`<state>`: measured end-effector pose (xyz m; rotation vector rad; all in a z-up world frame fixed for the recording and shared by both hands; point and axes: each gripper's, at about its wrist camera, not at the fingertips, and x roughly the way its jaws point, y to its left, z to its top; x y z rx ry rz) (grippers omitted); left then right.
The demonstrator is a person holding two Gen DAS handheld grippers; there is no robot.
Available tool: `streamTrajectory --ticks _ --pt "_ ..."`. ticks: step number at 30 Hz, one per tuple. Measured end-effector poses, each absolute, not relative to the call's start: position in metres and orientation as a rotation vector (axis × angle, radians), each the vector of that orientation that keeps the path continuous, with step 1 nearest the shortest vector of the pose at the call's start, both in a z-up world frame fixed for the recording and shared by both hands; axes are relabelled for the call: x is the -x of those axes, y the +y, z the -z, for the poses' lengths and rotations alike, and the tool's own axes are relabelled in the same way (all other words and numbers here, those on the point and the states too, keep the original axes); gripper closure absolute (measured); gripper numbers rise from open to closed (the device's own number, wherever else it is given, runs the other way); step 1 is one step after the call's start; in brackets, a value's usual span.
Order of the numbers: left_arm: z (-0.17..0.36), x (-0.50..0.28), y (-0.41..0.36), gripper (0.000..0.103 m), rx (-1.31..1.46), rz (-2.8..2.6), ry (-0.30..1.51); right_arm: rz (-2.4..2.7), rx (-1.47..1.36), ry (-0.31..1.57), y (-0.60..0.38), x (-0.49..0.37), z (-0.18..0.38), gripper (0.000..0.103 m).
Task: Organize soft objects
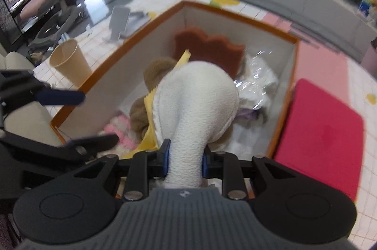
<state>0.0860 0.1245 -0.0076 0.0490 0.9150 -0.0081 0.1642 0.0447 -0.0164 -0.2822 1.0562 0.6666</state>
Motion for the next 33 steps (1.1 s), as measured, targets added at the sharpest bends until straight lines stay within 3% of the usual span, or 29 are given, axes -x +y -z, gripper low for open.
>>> streamTrajectory --ticks 9,13,21,22,23,30,32,33 --pt "0.002 -0.091 0.14 0.026 -0.017 -0.024 0.885 -0.611 0.409 1.243 0.069 -0.184 0.053 0.079" --pt "0.001 -0.089 0.146 0.016 -0.058 -0.101 0.824 -0.604 0.483 1.289 0.077 -0.185 0.071 0.08" --pt "-0.011 -0.088 0.162 0.016 0.03 -0.194 0.729 -0.591 0.552 1.355 0.094 -0.19 0.09 0.077" --pt "-0.013 -0.087 0.161 0.016 0.026 -0.21 0.704 -0.584 0.552 1.358 0.095 -0.19 0.089 0.069" --pt "-0.012 -0.086 0.16 0.015 0.01 -0.227 0.707 -0.572 0.536 1.364 0.095 -0.19 0.087 0.048" --pt "-0.021 -0.082 0.142 0.015 -0.087 -0.299 0.674 -0.57 0.429 1.308 0.09 -0.179 0.046 0.037" --pt "-0.03 -0.077 0.135 0.015 -0.093 -0.288 0.652 -0.578 0.394 1.296 0.087 -0.173 0.03 0.002" --pt "-0.036 -0.074 0.131 0.015 -0.104 -0.281 0.641 -0.578 0.394 1.278 0.087 -0.168 0.022 0.003"
